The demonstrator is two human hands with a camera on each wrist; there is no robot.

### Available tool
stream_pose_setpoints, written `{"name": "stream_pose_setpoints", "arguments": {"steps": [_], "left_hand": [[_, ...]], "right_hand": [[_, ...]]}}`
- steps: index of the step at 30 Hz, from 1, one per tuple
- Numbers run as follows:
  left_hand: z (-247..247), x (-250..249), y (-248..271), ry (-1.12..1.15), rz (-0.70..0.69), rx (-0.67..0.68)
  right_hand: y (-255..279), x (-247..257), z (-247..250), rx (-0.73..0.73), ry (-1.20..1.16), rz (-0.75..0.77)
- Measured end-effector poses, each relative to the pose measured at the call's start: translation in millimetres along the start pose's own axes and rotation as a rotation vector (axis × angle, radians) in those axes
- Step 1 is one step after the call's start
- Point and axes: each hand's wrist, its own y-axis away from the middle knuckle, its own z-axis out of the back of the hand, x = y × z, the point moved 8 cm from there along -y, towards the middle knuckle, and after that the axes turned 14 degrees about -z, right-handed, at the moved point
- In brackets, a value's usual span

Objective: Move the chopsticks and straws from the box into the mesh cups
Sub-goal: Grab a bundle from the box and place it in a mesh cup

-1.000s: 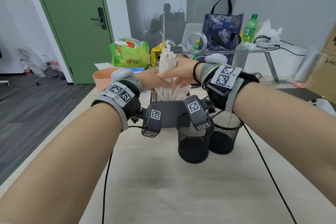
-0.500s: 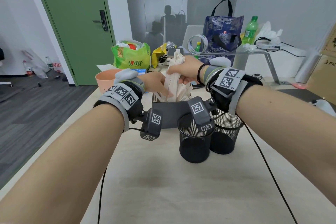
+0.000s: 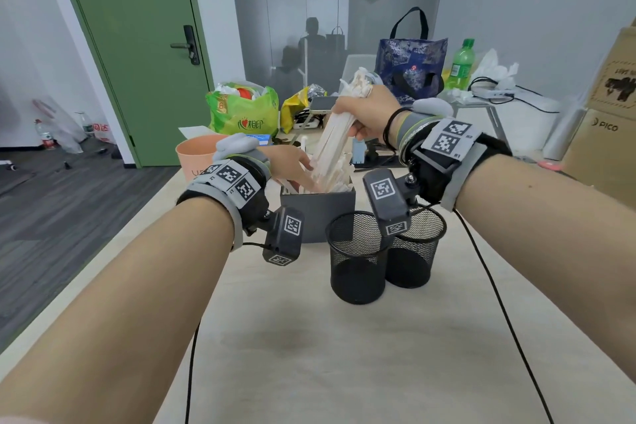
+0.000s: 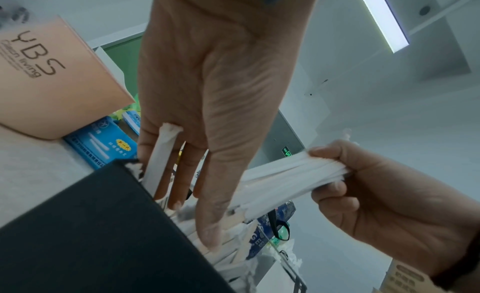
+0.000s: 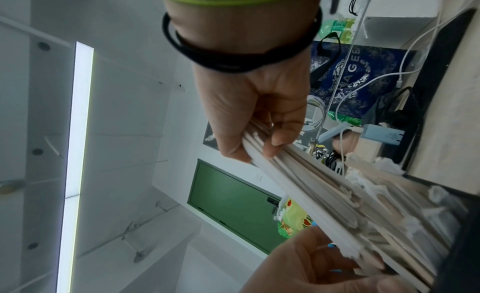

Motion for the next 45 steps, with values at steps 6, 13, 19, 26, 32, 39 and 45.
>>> {"name": "stream_pose_setpoints", "arguments": {"steps": [6, 13, 19, 26, 32, 39, 45], "left_hand": [[11.9, -11.1, 11.8, -0.051, -0.029, -0.037], [38.9, -40.6, 24.9, 0.213, -0.129, -0.294], [23.9, -56.9, 36.7, 0.446, -0.118, -0.230], [-22.7, -80.3, 56.4, 0.470, -0.110, 0.156], [-39.2, -89.0, 54.6, 0.466, -0.137, 0.162], [-59.3, -84.1, 48.7, 0.336, -0.130, 0.157], [-44.5, -80.9, 53.5, 0.436, -0.133, 0.138]], "right_hand": [[19.4, 11.7, 26.9, -0.037, -0.094, 0.045], [49.9, 22.4, 51.6, 0.008, -0.097, 0.088], [67.4, 9.2, 52.6, 0.079, 0.010, 0.091], [89.2, -5.5, 43.9, 0.169, 0.165, 0.118], [104.3, -20.6, 21.4, 0.222, 0.284, 0.138], [100.6, -50.1, -4.4, 0.272, 0.380, 0.058], [99.1, -68.1, -5.4, 0.308, 0.497, -0.065]]}}
